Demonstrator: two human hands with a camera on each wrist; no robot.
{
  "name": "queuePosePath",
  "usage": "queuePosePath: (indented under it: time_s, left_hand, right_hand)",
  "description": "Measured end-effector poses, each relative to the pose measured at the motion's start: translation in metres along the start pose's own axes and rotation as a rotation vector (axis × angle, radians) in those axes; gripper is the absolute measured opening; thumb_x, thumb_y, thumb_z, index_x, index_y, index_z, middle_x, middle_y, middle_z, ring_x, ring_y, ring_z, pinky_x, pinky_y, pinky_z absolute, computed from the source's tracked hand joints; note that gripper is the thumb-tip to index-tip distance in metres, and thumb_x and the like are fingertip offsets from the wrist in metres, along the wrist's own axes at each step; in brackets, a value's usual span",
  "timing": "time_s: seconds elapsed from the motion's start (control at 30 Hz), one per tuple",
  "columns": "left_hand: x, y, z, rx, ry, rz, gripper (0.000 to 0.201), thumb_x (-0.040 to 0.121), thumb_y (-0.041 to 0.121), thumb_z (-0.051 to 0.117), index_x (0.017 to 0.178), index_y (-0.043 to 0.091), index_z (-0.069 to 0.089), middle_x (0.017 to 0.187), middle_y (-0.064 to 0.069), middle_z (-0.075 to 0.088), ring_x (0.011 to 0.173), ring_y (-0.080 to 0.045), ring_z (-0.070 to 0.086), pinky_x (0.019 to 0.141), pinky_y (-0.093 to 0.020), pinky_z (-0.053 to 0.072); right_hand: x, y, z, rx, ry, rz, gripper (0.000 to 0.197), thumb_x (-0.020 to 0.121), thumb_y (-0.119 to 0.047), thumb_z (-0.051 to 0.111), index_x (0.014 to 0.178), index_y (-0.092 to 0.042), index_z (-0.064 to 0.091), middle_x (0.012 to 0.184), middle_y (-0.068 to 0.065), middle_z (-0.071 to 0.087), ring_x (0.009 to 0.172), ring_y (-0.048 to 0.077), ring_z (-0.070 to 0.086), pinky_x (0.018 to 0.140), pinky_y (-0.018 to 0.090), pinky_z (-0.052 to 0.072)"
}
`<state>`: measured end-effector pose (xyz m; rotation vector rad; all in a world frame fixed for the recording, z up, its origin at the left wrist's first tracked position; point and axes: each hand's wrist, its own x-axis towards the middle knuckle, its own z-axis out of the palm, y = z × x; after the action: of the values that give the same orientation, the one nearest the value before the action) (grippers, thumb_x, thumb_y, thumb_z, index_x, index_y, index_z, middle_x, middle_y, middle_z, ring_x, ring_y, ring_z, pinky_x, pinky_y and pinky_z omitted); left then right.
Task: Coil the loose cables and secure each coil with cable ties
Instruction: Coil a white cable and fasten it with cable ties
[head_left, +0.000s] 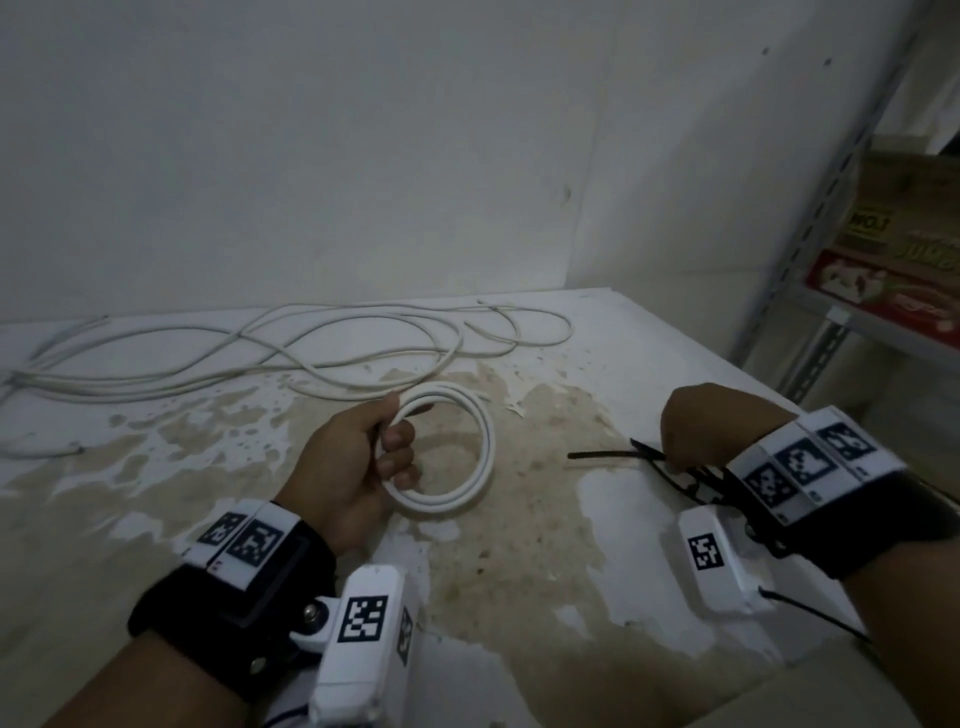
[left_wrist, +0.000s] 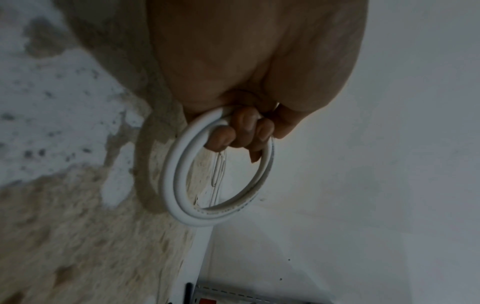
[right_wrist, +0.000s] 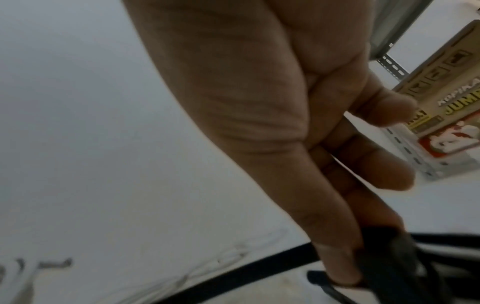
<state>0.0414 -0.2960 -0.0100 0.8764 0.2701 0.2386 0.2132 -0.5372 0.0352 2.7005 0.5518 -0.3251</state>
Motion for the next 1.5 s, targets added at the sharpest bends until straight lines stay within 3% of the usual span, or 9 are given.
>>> queuePosePath:
  time_s: [0.1, 0.17, 0.3, 0.4, 0.63, 0.83, 0.97, 1.1, 1.5]
  left_hand:
    - [0.003, 0.004, -0.005, -0.012, 0.039, 0.051, 0.036, 0.102, 0.030, 0.034, 0.102, 0.004, 0.059, 0.053, 0.003, 0.032, 0.038, -0.009, 0.024, 0.038, -0.021, 0.030]
    - [0.006, 0.007, -0.009, -0.022, 0.093, 0.106, 0.035, 0.101, 0.034, 0.037, 0.094, 0.008, 0.058, 0.052, 0.002, 0.033, 0.039, -0.010, 0.025, 0.038, -0.022, 0.032]
    - [0.007, 0.015, -0.014, 0.014, 0.205, 0.204, 0.025, 0.101, 0.031, 0.041, 0.087, 0.013, 0.053, 0.049, 0.004, 0.036, 0.039, -0.010, 0.027, 0.040, -0.022, 0.032]
    - [0.006, 0.020, -0.017, 0.020, 0.283, 0.252, 0.023, 0.100, 0.027, 0.044, 0.081, 0.016, 0.052, 0.047, 0.004, 0.039, 0.039, -0.010, 0.028, 0.045, -0.025, 0.029]
    - [0.011, 0.027, -0.027, 0.026, 0.354, 0.303, 0.019, 0.098, 0.027, 0.046, 0.083, 0.016, 0.050, 0.048, 0.004, 0.036, 0.039, -0.010, 0.028, 0.043, -0.024, 0.030]
    - [0.009, 0.031, -0.031, 0.105, 0.295, 0.240, 0.024, 0.096, 0.027, 0.047, 0.076, 0.015, 0.052, 0.049, 0.003, 0.035, 0.041, -0.011, 0.027, 0.042, -0.023, 0.026]
    - [0.010, 0.031, -0.034, 0.172, 0.281, 0.239, 0.023, 0.096, 0.026, 0.046, 0.092, 0.013, 0.065, 0.051, 0.004, 0.034, 0.041, -0.008, 0.027, 0.040, -0.020, 0.025]
    - [0.010, 0.032, -0.037, 0.216, 0.321, 0.258, 0.023, 0.095, 0.026, 0.049, 0.095, 0.017, 0.070, 0.053, 0.005, 0.039, 0.043, -0.007, 0.031, 0.040, -0.019, 0.027]
    - [0.006, 0.036, -0.033, 0.433, 0.387, 0.361, 0.013, 0.092, 0.016, 0.058, 0.088, 0.010, 0.069, 0.073, -0.013, 0.043, 0.043, -0.014, 0.027, 0.043, -0.020, 0.020]
  right_hand:
    - [-0.023, -0.006, -0.030, 0.130, 0.230, -0.082, 0.026, 0.090, -0.028, 0.062, 0.104, -0.008, 0.068, 0.105, 0.008, 0.066, 0.093, 0.022, 0.061, 0.074, 0.024, 0.044]
    - [-0.045, -0.023, -0.049, 0.373, 0.360, -0.203, 0.015, 0.091, -0.025, 0.060, 0.090, -0.015, 0.071, 0.094, 0.003, 0.069, 0.077, 0.014, 0.060, 0.062, 0.022, 0.040]
    - [-0.079, -0.078, -0.063, 0.690, 0.132, -0.460, 0.021, 0.088, -0.026, 0.061, 0.069, -0.024, 0.071, 0.063, -0.011, 0.068, 0.049, -0.001, 0.054, 0.045, 0.010, 0.039]
    - [-0.074, -0.115, -0.051, 0.706, -0.013, -0.459, 0.025, 0.090, -0.021, 0.057, 0.073, -0.012, 0.072, 0.068, -0.001, 0.068, 0.054, 0.012, 0.053, 0.050, 0.020, 0.043]
    - [-0.044, -0.167, -0.049, 1.183, -0.056, -0.419, 0.023, 0.093, -0.014, 0.054, 0.085, 0.001, 0.070, 0.062, 0.002, 0.061, 0.046, 0.010, 0.047, 0.048, 0.024, 0.042]
    - [-0.036, -0.192, -0.062, 1.493, -0.179, -0.552, 0.019, 0.090, -0.007, 0.053, 0.078, -0.005, 0.067, 0.059, 0.003, 0.058, 0.046, 0.012, 0.042, 0.044, 0.023, 0.035]
    - [-0.032, -0.197, -0.056, 1.565, -0.234, -0.649, 0.024, 0.093, -0.009, 0.052, 0.074, -0.008, 0.067, 0.065, 0.005, 0.061, 0.051, 0.011, 0.045, 0.046, 0.023, 0.037]
    - [-0.034, -0.198, -0.050, 1.713, -0.242, -0.679, 0.012, 0.095, -0.010, 0.053, 0.097, -0.006, 0.063, 0.079, 0.010, 0.069, 0.059, 0.012, 0.056, 0.050, 0.023, 0.046]
    - [-0.035, -0.194, -0.035, 1.407, 0.486, -0.768, 0.005, 0.082, -0.024, 0.070, 0.079, -0.027, 0.072, 0.075, -0.007, 0.067, 0.070, 0.005, 0.059, 0.066, 0.018, 0.044]
